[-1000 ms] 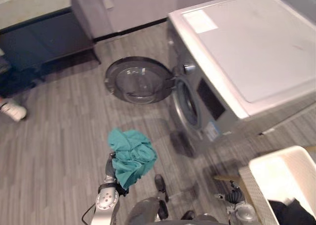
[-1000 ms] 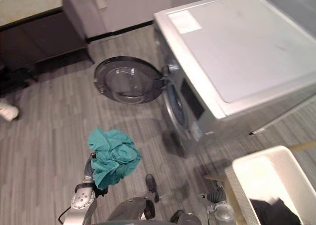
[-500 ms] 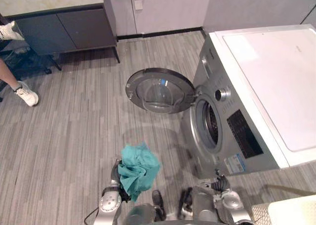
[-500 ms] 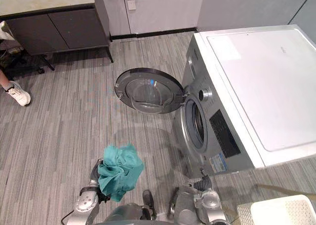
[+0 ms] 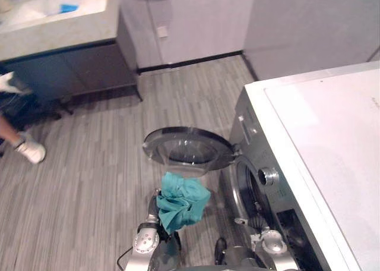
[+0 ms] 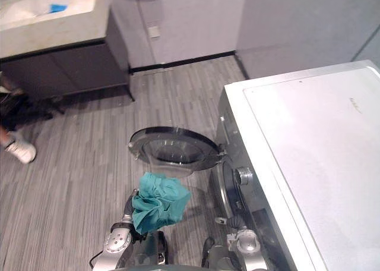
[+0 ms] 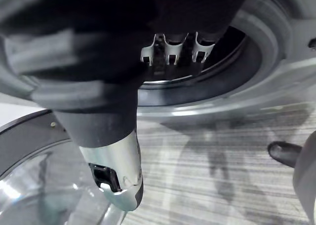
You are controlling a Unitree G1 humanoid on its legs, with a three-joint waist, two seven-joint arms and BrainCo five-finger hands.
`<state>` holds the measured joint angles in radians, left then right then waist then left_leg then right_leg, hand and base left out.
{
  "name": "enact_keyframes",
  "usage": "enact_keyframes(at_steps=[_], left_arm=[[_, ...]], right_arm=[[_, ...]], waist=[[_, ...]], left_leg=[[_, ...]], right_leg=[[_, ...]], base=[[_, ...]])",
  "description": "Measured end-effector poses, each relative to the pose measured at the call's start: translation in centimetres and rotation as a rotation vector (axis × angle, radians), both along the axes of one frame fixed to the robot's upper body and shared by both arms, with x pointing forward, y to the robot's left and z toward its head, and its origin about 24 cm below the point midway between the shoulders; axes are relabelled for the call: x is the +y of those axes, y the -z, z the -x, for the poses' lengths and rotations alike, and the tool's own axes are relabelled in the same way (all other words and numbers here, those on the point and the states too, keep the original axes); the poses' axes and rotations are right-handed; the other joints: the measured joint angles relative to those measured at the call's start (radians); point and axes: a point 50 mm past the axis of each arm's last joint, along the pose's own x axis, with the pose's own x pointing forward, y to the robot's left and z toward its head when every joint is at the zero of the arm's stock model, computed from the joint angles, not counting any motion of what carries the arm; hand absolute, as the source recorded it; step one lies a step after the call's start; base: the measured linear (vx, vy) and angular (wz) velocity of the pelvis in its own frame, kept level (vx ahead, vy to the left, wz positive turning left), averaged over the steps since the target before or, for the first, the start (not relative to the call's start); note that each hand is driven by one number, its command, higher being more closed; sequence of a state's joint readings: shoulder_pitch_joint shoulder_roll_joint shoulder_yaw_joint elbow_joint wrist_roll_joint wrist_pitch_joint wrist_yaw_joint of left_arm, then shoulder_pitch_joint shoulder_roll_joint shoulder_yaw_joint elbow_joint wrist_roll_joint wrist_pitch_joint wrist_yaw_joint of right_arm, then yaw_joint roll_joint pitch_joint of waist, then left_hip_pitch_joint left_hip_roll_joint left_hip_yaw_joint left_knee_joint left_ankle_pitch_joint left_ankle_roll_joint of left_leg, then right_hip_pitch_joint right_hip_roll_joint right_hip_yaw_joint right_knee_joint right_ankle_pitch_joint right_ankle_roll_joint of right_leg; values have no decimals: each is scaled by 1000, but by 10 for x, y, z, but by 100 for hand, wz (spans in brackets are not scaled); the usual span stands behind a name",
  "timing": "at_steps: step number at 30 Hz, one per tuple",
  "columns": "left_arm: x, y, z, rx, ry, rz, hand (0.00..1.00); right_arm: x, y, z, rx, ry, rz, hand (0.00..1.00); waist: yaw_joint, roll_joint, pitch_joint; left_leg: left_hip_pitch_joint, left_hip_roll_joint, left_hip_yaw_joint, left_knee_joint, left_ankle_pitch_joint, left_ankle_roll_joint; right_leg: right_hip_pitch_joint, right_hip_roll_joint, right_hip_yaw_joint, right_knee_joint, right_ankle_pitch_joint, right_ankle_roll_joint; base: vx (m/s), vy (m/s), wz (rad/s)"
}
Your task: Pick up the laundry basket with both hands and put the clothes into the washing machine.
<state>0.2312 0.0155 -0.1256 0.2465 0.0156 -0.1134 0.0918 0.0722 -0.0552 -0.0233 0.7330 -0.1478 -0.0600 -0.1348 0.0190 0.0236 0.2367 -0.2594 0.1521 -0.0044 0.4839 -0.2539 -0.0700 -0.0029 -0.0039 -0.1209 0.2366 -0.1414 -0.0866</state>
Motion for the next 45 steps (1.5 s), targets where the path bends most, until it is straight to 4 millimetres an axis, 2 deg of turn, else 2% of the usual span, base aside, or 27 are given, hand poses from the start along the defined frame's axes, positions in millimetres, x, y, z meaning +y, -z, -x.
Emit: enact_keyframes(at_steps=[1, 2, 4, 5, 6, 8, 9, 11, 12, 13, 15, 16, 17, 18, 22, 24, 25, 26, 27, 28, 29, 30, 33, 36, 40, 43, 45], left_arm=[[-1, -1, -2, -6, 4, 0, 100], [-2, -1, -5, -10, 11, -2, 100], [-10, 1, -6, -1, 45, -8, 100], [-11, 4, -6, 12, 72, -30, 100], [-12, 4, -9, 8, 107, -57, 100], [-7, 4, -9, 10, 104, -71, 100], [-7, 4, -8, 14, 104, -71, 100], [-7, 5, -7, 22, 100, -72, 100], [-5, 5, -7, 20, 96, -75, 100], [-1, 1, -10, 8, 83, -81, 100], [2, -4, -13, -16, 72, -83, 100], [7, -6, -15, -28, 67, -98, 100], [8, -7, -16, -30, 67, -102, 100], [12, -8, -19, -37, 63, -115, 100], [18, -10, -22, -42, 41, -122, 100], [20, -10, -23, -42, 17, -124, 100], [19, -10, -22, -42, 10, -118, 100], [15, -11, -24, -48, 8, -104, 100], [14, -12, -26, -54, 9, -104, 100], [13, -13, -29, -62, 7, -106, 100], [12, -13, -30, -63, 1, -107, 100], [13, -13, -30, -61, 5, -114, 100], [16, -20, -37, -92, 1, -138, 100], [16, -20, -35, -93, 0, -139, 100], [12, -25, -36, -113, -19, -125, 100], [4, -27, -39, -125, -2, -113, 100], [-4, -32, -45, -151, 20, -100, 100]], right_arm=[[-1, 2, 2, 14, 3, 1, 0], [-6, 6, 8, 41, 29, 11, 0], [-13, 8, 13, 56, 38, 35, 0], [-14, 9, 16, 63, 52, 34, 0], [-8, 9, 18, 62, 62, 16, 0], [2, 10, 18, 54, 63, -14, 0], [4, 9, 16, 47, 62, -19, 0], [9, 6, 11, 30, 33, -19, 0], [11, 5, 8, 25, 18, -20, 0], [15, 6, 3, 29, -7, -19, 0], [12, 8, 2, 45, -14, -6, 0], [7, 10, 6, 65, -13, 6, 0], [5, 12, 9, 77, -13, 16, 0], [0, 13, 11, 90, -5, 36, 0], [-9, 13, 13, 95, 12, 53, 0], [-17, 12, 13, 94, 16, 81, 0], [-19, 11, 11, 91, 18, 87, 0], [-29, 7, 6, 75, 37, 121, 0], [-35, 4, 1, 57, 55, 142, 0], [-38, 2, -1, 50, 65, 149, 0], [-43, 1, -2, 48, 70, 162, 0], [-41, 1, -2, 50, 73, 155, 0], [-27, 4, 2, 46, 93, 108, 0], [-27, 0, -2, 26, 102, 106, 0], [-32, -2, -3, 7, 150, 107, 0], [-35, -5, -1, -10, 187, 104, 0], [-39, -6, -2, -19, 230, 97, 0]], waist=[[0, 0, 0], [-1, 14, -7], [-3, 44, -22], [-9, 38, -29], [-4, -2, -33], [2, -46, -38], [1, -55, -41], [3, -46, -37], [-1, -41, -37], [-3, -39, -36], [-9, -33, -32], [-23, -31, -33], [-35, -31, -33], [-38, -29, -32], [-50, -24, -29], [-43, -5, -7], [-37, 1, 2], [-30, 15, 14], [-33, 26, 24], [-34, 33, 30], [-31, 56, 28], [-28, 38, 40], [-29, -27, 81], [-25, -36, 96], [-28, -30, 106], [-31, -35, 120], [-29, -41, 142]], left_leg=[[4, -13, -41, -55, 12, -9], [18, -27, -117, -157, 64, -32], [21, -15, -135, -211, 255, -29], [29, -13, -103, -195, 227, -43], [47, -35, -55, -211, 221, -32], [69, -63, 41, -217, 192, -1], [75, -65, 71, -210, 179, 7], [98, -44, 207, -190, 128, 23], [107, -30, 264, -194, 118, 31], [133, -12, 360, -218, 105, 37], [166, 6, 437, -236, 90, 26], [173, 9, 451, -237, 85, 23], [177, 16, 462, -238, 88, 19], [195, 28, 493, -236, 100, 13], [193, 84, 499, -160, 98, 12], [150, 161, 436, 93, 90, 34], [123, 161, 376, 150, 59, 39], [87, 109, 238, 171, -8, 22], [62, 69, 163, 142, -21, 28], [52, 50, 128, 106, -19, 28], [45, 38, 86, 16, 27, 5], [64, 35, 105, 25, -19, -3], [21, 23, 163, 130, -65, 15], [3, 44, 204, 243, -135, 23], [-32, 57, 202, 335, -186, 19], [-100, 57, 173, 399, -207, 15], [-193, 55, 123, 492, -229, 23]], right_leg=[[6, 0, 12, 0, -3, 15], [20, 2, 42, 3, -22, 50], [29, 23, 77, 9, -48, 93], [25, 12, 109, 33, -82, 130], [-6, -25, 148, 70, -94, 150], [-41, -62, 230, 92, -112, 176], [-48, -69, 256, 93, -108, 183], [-94, -89, 277, 98, -73, 194], [-117, -106, 222, 105, -56, 188], [-162, -164, 2, 133, -48, 162], [-155, -230, -263, 128, -37, 113], [-143, -246, -333, 111, -17, 120], [-138, -235, -327, 90, 1, 148], [-140, -199, -282, 57, 16, 152], [-120, -142, -230, 6, 39, 141], [-73, -104, -170, 3, 45, 133], [-62, -106, -142, 4, 44, 130], [-62, -104, -90, 9, 43, 130], [-74, -103, -59, 23, 43, 131], [-84, -100, -44, 40, 40, 136], [-118, -81, -9, 88, 16, 160], [-148, -87, 21, 147, -25, 178], [-246, -121, 68, 307, -74, 189], [-303, -121, 114, 430, -120, 202], [-342, -126, 121, 513, -173, 206], [-388, -148, 101, 585, -207, 201], [-448, -172, 60, 683, -258, 192]], base=[[235, 206, -80], [240, 245, -76], [239, 301, -75], [209, 411, -71], [174, 403, -77], [77, 276, -96], [17, 264, -148], [-39, 229, -174], [-46, 178, -219], [-34, 167, -210], [13, 95, -173], [57, 43, -103], [112, 9, -87], [141, -10, -73], [159, -143, -66], [149, -154, -84], [102, 71, -114], [105, 165, -118], [86, 219, -116], [59, 200, -104], [53, 203, -100], [40, 186, -85], [-43, 108, -40], [-89, 69, -41], [-112, -13, -11], [-142, -53, 26], [-115, -68, 55]])
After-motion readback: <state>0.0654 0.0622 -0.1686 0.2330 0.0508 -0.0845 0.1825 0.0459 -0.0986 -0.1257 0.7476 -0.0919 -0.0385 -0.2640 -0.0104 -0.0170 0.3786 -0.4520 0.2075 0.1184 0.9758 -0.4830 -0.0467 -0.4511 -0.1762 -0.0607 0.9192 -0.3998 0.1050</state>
